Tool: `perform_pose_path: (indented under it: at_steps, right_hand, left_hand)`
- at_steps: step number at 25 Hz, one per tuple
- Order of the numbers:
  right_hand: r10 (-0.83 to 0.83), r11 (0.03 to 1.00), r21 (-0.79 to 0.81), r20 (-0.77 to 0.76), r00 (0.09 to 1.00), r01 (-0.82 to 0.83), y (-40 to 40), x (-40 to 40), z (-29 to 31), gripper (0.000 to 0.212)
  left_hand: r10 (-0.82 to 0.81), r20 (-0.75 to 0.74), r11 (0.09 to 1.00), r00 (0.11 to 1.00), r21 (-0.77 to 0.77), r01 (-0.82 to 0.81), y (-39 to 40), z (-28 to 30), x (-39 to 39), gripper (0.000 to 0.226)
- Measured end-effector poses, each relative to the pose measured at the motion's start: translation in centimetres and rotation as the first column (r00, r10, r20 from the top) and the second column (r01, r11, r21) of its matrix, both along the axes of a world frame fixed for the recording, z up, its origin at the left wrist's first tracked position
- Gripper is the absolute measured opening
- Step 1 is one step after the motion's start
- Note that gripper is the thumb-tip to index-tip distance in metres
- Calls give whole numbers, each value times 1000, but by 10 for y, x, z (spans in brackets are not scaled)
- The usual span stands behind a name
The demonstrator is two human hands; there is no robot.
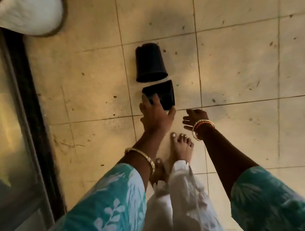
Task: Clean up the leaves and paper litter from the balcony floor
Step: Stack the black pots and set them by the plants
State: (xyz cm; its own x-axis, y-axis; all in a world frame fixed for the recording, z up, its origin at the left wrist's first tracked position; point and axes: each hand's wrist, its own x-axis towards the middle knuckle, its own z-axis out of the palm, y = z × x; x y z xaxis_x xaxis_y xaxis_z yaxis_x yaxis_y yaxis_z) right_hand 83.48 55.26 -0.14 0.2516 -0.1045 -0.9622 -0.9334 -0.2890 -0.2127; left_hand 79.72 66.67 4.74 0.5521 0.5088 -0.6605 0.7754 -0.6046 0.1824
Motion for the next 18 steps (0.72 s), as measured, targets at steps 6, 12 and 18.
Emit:
perform_pose_path:
  at_steps: [6, 12, 18]
  right_hand:
    - [-107, 977, 158, -206, 973, 141, 23, -4, -81, 41]
    - [-291, 953, 88, 0, 957, 290, 31, -9, -52, 34]
    - [-106, 987, -70, 411, 906, 147, -17, -30, 54, 44]
  left_hand:
    - [113, -4, 993, 994, 45, -113, -1, -72, 23, 92]
    - [125, 74, 991, 989, 28, -127, 2, -55, 16, 71]
    - [561, 103, 791, 821, -359, -496, 1, 28, -3, 20]
